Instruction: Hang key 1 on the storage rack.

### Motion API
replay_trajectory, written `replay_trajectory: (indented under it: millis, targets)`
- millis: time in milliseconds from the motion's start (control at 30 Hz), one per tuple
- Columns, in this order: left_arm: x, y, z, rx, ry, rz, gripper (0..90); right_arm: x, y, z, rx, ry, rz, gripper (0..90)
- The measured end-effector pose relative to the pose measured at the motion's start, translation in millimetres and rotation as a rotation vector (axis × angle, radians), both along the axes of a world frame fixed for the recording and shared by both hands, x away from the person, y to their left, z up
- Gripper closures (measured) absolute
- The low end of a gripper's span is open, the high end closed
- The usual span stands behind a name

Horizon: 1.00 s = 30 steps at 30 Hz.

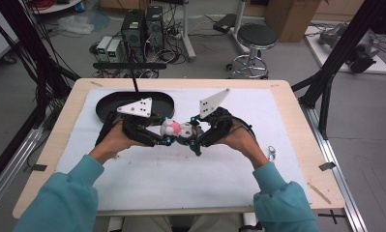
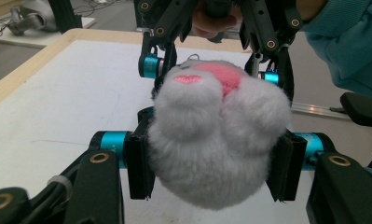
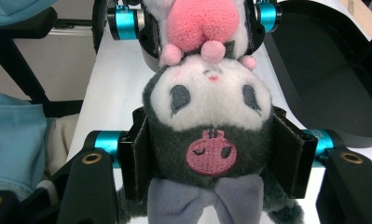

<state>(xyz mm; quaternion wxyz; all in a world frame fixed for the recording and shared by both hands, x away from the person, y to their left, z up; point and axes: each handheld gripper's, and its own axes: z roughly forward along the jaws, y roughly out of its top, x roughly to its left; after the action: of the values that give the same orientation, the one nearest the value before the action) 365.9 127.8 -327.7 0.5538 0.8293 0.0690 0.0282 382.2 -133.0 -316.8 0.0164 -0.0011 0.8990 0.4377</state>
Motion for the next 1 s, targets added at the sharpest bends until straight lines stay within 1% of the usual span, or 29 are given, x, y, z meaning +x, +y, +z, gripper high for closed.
replay_trajectory:
  millis: [167, 367, 433, 467, 533, 567, 600, 633, 667, 700, 767, 800, 867, 933, 1000]
  targets:
    - [-0.5, 0.3, 0.3, 0.007, 0.003, 0.003, 45.9, 0.4, 0.4, -0.6, -0.001, 0.006, 0.004, 39.9]
    - [-1.4, -0.4, 0.5, 0.016, 0.006, 0.010, 50.6, 1.1, 0.5, -1.4, -0.006, 0.013, 0.007, 39.7]
    - [-2.1, -0.8, 0.6, 0.016, 0.014, 0.016, 52.0, 1.1, 0.4, -1.7, -0.009, 0.019, 0.006, 38.9]
    - [-2.4, -0.9, 0.7, 0.017, 0.012, 0.018, 52.5, 1.3, 0.4, -2.0, -0.010, 0.019, 0.006, 37.9]
    - [-2.6, -0.6, 1.1, 0.015, 0.008, 0.023, 52.9, 1.1, 0.9, -2.4, -0.010, 0.012, 0.004, 33.7]
    - [-2.6, -0.3, 1.5, 0.016, 0.008, 0.028, 53.1, 1.0, 1.4, -2.7, -0.005, 0.013, -0.001, 29.6]
    - [-2.6, -0.1, 1.8, 0.026, 0.001, 0.035, 53.3, 0.8, 1.8, -2.8, -0.002, 0.013, -0.007, 22.8]
    - [-2.8, 0.0, 1.8, 0.035, 0.000, 0.045, 53.3, 0.3, 2.6, -2.8, 0.007, 0.003, -0.029, 11.0]
    - [-2.6, 0.3, 1.6, 0.039, 0.003, 0.048, 53.4, -0.1, 3.2, -2.9, 0.026, -0.004, -0.052, 4.1]
    - [-2.4, 1.1, 1.8, 0.047, -0.001, 0.053, 53.3, 0.4, 3.0, -2.8, 0.040, -0.002, -0.057, 0.6]
    - [-2.4, 2.5, 2.6, 0.047, -0.002, 0.065, 53.4, 0.6, 1.0, -1.0, 0.063, 0.004, -0.086, 0.5]
    - [-2.5, 3.2, 3.3, 0.041, -0.003, 0.069, 53.4, 1.2, -0.3, -0.2, 0.076, 0.016, -0.099, 0.5]
    - [-2.9, 4.5, 4.8, 0.033, -0.009, 0.086, 53.4, 1.3, -3.0, 1.2, 0.085, 0.014, -0.116, 0.5]
    - [-3.1, 6.5, 6.4, 0.032, -0.005, 0.104, 53.4, 1.6, -6.1, 1.9, 0.103, 0.029, -0.119, 0.6]
    - [-3.4, 9.0, 7.8, 0.028, 0.007, 0.128, 53.4, 1.1, -9.5, 2.7, 0.112, 0.026, -0.142, 0.5]
